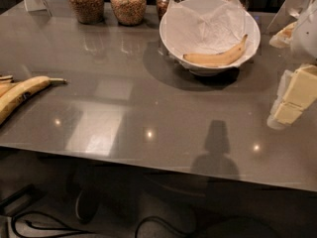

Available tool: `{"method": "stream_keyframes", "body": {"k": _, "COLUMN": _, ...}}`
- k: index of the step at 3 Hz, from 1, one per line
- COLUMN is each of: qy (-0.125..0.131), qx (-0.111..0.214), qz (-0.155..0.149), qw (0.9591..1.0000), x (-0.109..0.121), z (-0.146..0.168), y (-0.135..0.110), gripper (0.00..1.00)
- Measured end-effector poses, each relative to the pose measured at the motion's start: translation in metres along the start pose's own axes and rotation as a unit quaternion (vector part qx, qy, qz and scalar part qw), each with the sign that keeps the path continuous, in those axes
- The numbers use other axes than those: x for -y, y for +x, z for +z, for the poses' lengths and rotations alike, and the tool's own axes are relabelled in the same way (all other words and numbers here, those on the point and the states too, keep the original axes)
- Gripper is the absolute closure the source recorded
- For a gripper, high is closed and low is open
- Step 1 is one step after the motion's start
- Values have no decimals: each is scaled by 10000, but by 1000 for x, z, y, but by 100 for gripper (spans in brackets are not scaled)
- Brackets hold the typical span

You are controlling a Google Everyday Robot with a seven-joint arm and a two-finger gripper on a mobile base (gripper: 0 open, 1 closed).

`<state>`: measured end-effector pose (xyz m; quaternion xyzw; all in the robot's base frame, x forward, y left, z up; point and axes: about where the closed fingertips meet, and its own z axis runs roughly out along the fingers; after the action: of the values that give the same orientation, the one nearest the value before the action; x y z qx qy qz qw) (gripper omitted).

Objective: Pick banana from white bowl

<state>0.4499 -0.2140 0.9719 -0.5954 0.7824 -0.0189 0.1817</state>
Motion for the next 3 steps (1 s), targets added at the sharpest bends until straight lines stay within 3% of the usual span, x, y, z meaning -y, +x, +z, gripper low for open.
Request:
{"method": "stream_keyframes", "body": {"k": 1, "qy": 143, "qx": 501, "qz": 144, "qw": 9985, "x": 25, "z": 17, "y": -10, "gripper": 0}}
{"method": "stream_keyframes", "body": {"k": 2, "qy": 482, "qx": 987, "qz": 245, "qw": 9936, "x": 64, "z": 32, "y": -21, "gripper": 0}}
{"method": "stream_keyframes", "body": {"k": 3, "qy": 910, "qx": 1381, "qz": 191, "qw": 9861, "x": 111, "z": 43, "y": -34, "gripper": 0}}
